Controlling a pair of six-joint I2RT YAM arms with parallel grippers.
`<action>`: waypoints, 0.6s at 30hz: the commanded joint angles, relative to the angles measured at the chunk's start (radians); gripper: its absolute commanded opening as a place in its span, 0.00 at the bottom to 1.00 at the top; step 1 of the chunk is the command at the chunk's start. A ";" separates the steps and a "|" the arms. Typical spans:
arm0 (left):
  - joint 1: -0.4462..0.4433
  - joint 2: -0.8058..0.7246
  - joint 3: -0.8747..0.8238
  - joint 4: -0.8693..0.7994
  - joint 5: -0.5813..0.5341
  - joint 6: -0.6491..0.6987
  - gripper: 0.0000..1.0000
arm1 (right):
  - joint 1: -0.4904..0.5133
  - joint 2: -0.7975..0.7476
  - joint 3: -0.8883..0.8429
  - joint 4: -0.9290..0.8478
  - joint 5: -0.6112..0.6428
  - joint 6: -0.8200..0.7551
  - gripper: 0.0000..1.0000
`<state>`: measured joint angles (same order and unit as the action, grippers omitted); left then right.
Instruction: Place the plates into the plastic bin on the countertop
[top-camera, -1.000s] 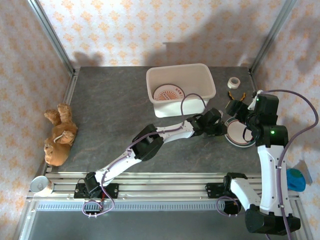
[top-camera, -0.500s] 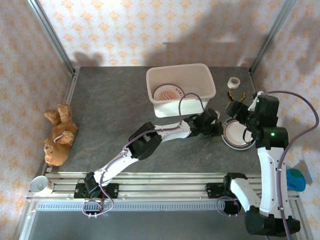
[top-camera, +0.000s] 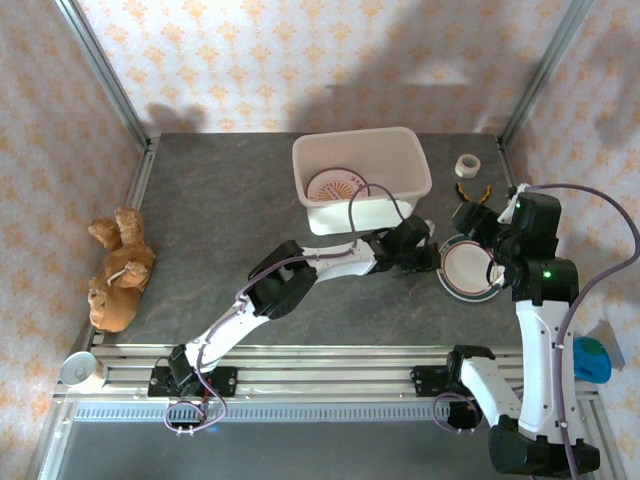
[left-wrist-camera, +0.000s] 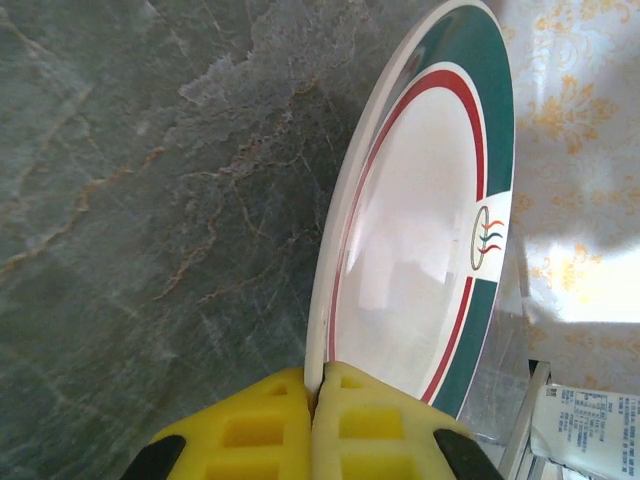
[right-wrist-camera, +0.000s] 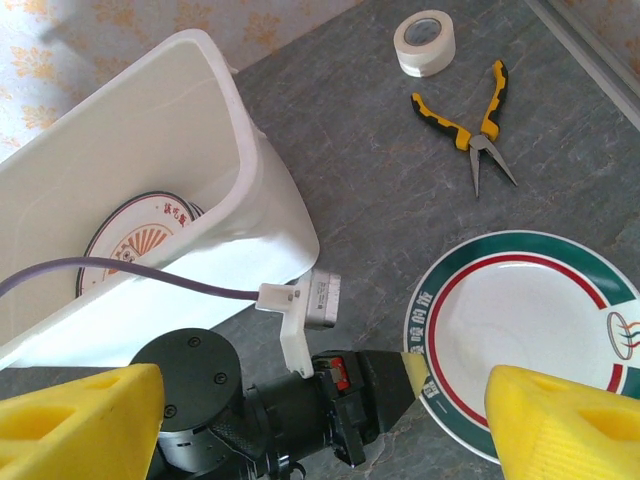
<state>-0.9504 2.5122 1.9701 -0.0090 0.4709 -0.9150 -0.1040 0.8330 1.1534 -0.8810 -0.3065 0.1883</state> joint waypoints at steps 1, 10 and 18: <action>0.028 -0.058 -0.036 0.050 -0.015 0.005 0.00 | -0.004 -0.010 -0.005 0.030 0.012 0.018 0.83; 0.030 -0.140 -0.108 0.048 0.039 0.053 0.00 | -0.004 -0.011 -0.009 0.031 -0.001 0.032 0.83; 0.031 -0.207 -0.112 -0.023 0.076 0.147 0.00 | -0.005 -0.009 -0.006 0.050 -0.021 0.055 0.83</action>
<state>-0.9340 2.3844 1.8557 -0.0113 0.5209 -0.8333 -0.1040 0.8330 1.1481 -0.8661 -0.3176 0.2256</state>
